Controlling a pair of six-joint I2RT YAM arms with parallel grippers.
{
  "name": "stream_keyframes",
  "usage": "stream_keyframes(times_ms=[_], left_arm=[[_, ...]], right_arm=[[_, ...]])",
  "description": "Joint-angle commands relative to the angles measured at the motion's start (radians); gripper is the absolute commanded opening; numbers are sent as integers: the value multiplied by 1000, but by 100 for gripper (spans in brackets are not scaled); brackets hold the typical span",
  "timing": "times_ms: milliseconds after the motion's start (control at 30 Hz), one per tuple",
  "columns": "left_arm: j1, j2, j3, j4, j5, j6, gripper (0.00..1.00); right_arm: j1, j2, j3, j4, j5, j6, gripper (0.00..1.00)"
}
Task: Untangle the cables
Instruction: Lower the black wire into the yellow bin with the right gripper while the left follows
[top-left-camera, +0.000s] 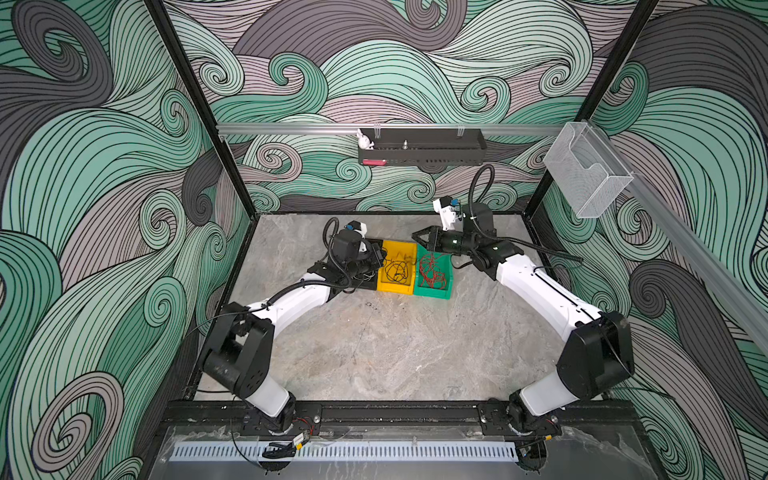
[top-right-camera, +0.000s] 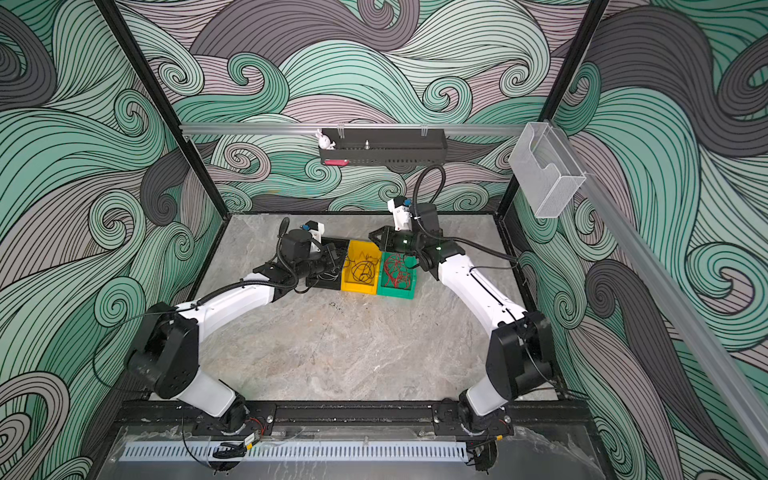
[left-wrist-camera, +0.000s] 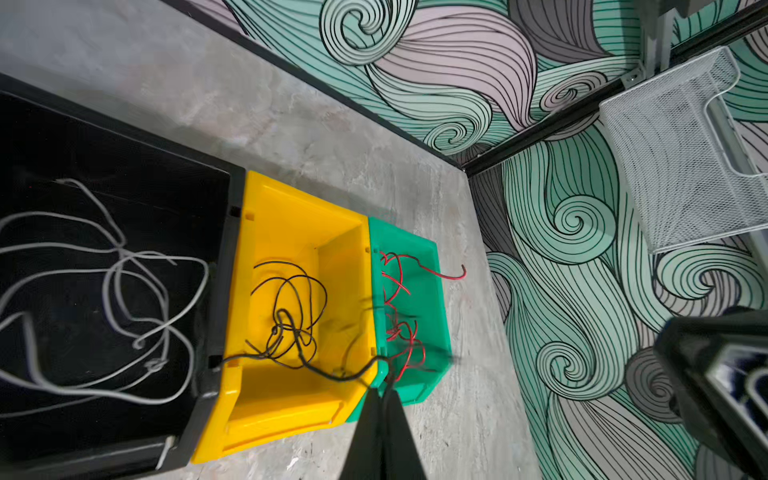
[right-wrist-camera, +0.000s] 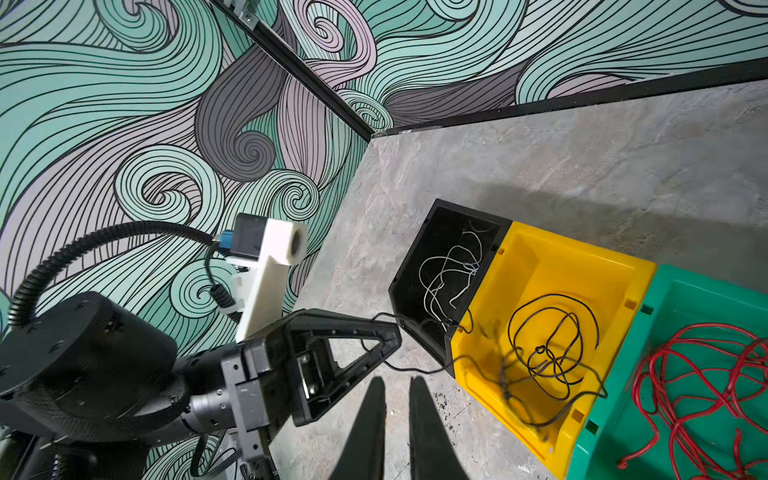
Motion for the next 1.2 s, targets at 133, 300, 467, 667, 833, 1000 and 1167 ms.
stream_keyframes(times_ms=[133,300,467,667,833,1000,1167], left_arm=[[12,158,90,139,134,-54,0],[9,245,123,148,125,-64,0],[-3,326,180,135,141,-74,0],[-32,425,262,97,154,-56,0],[-64,447,328,9,136,-7,6],[-53,416,320,-77,88,12,33],[-44,310,269,-134,-7,41,68]], right_arm=[[-12,68,68,25,-39,12,14],[-16,95,65,22,-44,10,14],[-21,103,44,30,-47,12,15],[-29,102,14,46,-54,21,15],[-39,90,-3,44,-59,19,16],[-47,65,-29,47,-58,19,16],[-50,34,-54,44,-56,18,16]])
